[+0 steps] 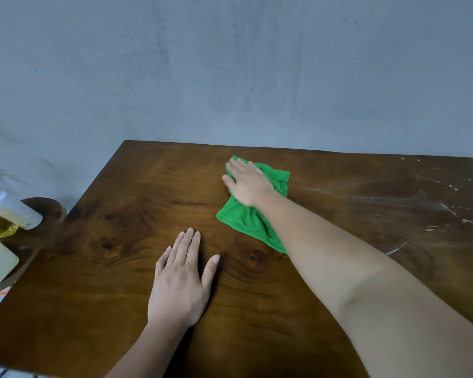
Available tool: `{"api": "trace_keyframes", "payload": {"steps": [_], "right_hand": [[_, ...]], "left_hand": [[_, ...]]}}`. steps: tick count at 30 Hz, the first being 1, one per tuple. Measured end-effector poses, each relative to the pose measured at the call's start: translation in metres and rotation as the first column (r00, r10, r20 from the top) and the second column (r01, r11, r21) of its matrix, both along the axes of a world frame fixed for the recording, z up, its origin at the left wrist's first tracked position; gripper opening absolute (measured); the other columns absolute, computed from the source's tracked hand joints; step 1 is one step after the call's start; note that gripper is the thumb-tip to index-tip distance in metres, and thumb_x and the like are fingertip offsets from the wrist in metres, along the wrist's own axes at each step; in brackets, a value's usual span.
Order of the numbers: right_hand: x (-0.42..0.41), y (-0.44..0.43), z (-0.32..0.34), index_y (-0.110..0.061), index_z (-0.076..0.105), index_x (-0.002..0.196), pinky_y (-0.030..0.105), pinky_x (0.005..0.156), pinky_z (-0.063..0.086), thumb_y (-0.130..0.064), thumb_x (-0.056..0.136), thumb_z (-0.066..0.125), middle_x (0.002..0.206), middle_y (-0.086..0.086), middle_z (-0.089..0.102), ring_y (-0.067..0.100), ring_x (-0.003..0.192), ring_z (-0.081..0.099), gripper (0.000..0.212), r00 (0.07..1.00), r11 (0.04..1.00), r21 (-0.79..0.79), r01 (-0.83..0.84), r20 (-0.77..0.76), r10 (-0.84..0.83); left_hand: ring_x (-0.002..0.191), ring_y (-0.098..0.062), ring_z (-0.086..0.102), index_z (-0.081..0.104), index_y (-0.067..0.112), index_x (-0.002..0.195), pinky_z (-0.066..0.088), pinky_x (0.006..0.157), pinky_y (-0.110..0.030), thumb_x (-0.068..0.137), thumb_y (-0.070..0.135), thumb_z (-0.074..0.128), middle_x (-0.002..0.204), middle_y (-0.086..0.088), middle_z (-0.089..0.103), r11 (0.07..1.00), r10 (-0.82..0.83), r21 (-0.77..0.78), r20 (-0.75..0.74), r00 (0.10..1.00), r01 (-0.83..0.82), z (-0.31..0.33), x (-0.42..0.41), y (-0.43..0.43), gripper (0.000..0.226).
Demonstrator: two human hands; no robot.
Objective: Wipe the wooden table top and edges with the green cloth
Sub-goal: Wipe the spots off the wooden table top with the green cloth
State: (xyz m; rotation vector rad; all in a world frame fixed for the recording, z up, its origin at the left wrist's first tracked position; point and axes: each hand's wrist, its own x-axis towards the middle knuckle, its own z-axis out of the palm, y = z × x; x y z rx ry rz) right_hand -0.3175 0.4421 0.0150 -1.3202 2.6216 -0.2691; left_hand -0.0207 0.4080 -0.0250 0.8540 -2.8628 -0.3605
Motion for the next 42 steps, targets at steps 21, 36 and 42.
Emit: {"api": "trace_keyframes", "payload": {"steps": [21,36,42], "right_hand": [[0.134,0.158,-0.015,-0.021,0.004,0.178,0.041,0.138,-0.005,-0.065,0.113,0.004,0.185,-0.004,-0.005,0.014,0.171,-0.01,0.078,0.989,0.988,0.044,0.147,-0.03,-0.146],[0.179,0.311,-0.023,-0.045,0.015,0.175,0.041,0.138,-0.002,-0.07,0.113,0.013,0.185,-0.014,0.001,0.008,0.17,-0.008,0.067,0.983,0.984,-0.021,0.18,-0.046,-0.18],[0.119,0.458,-0.02,-0.047,0.017,0.175,0.035,0.137,-0.005,-0.076,0.11,0.013,0.184,-0.016,0.005,0.009,0.17,-0.001,0.072,0.842,0.842,0.02,0.539,-0.056,-0.537]], "left_hand": [[0.171,-0.013,0.004,0.019,0.028,0.177,0.006,0.137,-0.042,0.099,0.087,-0.008,0.185,0.006,0.013,1.0,-0.006,0.016,0.061,0.998,0.005,0.01,-0.003,0.002,0.102],[0.17,-0.019,0.016,0.034,0.031,0.173,0.017,0.135,-0.051,0.106,0.079,0.004,0.182,0.005,0.026,0.985,-0.172,0.003,0.018,0.985,0.172,0.012,0.005,0.01,0.087],[0.171,-0.017,0.011,0.03,0.03,0.175,0.013,0.136,-0.047,0.104,0.08,0.003,0.183,0.005,0.023,0.959,-0.282,0.017,0.041,0.958,0.282,0.015,-0.006,0.049,0.091]]}}
